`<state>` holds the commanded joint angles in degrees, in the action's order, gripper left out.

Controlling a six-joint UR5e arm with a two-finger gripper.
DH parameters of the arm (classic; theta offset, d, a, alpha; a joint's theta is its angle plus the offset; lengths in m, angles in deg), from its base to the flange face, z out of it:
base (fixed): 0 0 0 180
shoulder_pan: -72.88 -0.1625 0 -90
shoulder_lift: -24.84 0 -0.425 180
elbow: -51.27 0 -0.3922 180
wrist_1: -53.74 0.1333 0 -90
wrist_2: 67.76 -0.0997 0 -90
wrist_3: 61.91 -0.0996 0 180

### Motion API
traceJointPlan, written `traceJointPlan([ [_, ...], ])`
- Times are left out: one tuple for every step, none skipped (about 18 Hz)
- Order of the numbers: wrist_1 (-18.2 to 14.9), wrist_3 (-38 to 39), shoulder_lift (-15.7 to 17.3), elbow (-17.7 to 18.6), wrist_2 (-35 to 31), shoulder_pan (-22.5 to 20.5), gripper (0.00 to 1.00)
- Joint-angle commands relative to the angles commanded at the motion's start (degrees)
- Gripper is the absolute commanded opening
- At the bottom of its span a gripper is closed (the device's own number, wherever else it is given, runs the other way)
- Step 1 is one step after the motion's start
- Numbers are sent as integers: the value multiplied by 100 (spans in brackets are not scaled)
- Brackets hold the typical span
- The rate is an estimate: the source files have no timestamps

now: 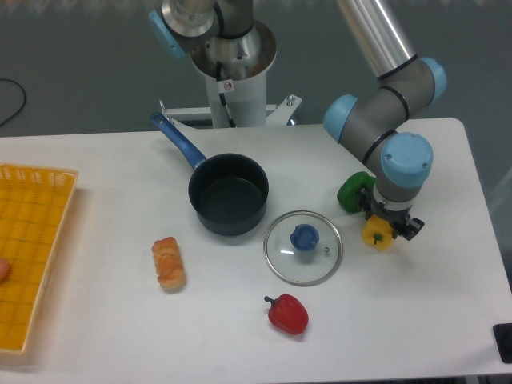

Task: Pick up the yellow pepper
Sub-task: 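Lower the gripper around the yellow pepper and close on it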

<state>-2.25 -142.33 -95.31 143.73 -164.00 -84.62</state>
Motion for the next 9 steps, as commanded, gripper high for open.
traceJointPlan([
  [0, 0, 0, -9, 0, -9, 59],
  [-9, 0, 0, -18, 9, -9, 59],
  [-9, 0, 0, -35, 9, -9, 58],
  [-44, 0, 9, -114, 9, 0, 58],
  [-70, 0, 26, -158, 0, 0, 58],
  [-114, 9, 61, -176, 35, 9, 58],
  [-219, 9, 96, -185, 79, 9, 58],
  [-333, 9, 166, -220, 97, 17, 58],
  [-491, 9, 210, -255, 97, 18, 58],
])
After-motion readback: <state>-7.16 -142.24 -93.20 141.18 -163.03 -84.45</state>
